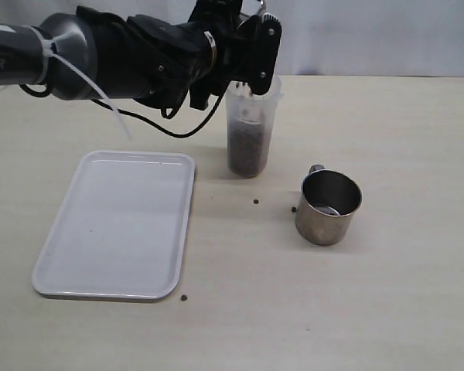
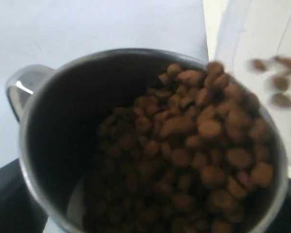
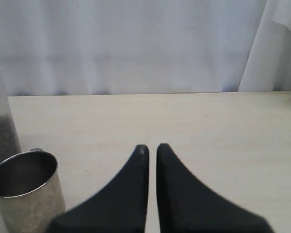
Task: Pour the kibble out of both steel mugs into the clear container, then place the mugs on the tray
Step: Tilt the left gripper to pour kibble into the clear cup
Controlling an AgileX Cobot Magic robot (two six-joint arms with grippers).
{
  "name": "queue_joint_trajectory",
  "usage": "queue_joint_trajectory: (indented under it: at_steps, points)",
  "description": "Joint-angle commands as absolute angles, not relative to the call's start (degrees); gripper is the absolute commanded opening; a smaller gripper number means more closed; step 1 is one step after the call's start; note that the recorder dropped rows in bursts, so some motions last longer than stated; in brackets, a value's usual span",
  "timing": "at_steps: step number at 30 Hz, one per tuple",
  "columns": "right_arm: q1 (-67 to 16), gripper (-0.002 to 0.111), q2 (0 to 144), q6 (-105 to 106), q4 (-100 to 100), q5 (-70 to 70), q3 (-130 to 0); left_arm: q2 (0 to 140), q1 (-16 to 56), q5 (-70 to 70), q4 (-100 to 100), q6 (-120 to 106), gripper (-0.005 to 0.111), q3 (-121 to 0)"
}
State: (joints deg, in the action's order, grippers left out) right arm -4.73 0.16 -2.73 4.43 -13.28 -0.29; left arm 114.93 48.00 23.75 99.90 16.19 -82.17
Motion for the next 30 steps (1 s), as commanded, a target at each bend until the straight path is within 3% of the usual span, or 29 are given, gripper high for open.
queue_joint_trajectory:
  at_steps: [1,30]
  points:
    - [-4.8,0.004,0.0,-2.6,5.2,-13.6,0.0,115.0,47.9,26.4,99.9,14.9,0.000,-83.1]
    - [-4.8,0.004,0.0,-2.6,5.2,-13.6,0.0,115.0,48.8,25.0,99.9,7.4,0.000,-84.1]
